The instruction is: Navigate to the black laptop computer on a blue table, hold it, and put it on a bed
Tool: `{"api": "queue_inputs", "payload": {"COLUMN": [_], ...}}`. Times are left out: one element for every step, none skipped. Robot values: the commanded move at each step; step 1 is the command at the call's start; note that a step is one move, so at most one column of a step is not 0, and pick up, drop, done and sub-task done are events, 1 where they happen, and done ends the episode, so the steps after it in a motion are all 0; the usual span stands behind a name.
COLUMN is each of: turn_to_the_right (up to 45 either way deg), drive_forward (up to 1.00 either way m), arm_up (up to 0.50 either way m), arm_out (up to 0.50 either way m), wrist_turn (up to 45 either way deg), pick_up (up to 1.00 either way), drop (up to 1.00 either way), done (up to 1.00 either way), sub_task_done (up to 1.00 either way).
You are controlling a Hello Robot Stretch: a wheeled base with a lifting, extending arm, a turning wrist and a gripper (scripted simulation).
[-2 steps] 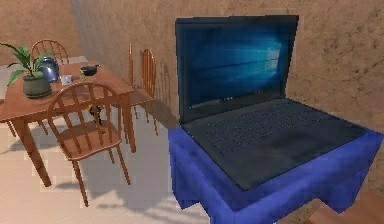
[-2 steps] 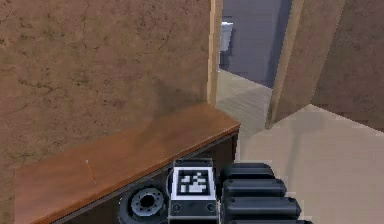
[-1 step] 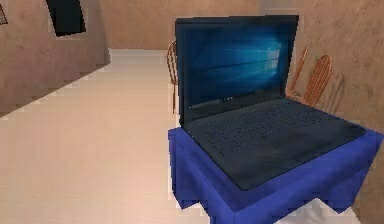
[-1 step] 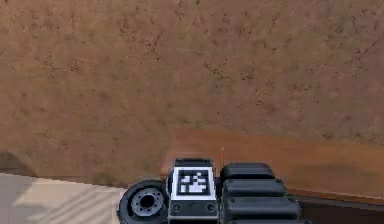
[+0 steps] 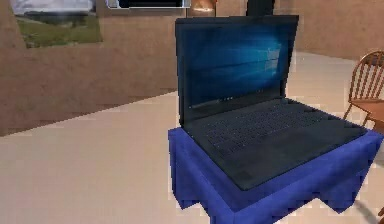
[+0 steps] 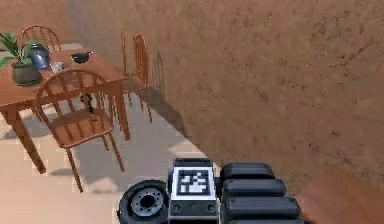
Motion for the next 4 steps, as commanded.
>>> {"api": "queue_inputs", "payload": {"turn_to_the_right": [-45.0, -6.0, 0.0, -3.0], "drive_forward": [0.00, 0.00, 1.00, 0.00], "arm_up": [0.00, 0.00, 0.00, 0.00], "arm_out": [0.00, 0.00, 0.00, 0.00], "wrist_turn": [0.0, 0.0, 0.0, 0.0], "pick_up": [0.00, 0.00, 0.00, 0.00], "drop": [0.00, 0.00, 0.00, 0.00], "done": [0.00, 0.00, 0.00, 0.00], "sub_task_done": [0.00, 0.00, 0.00, 0.00]}}
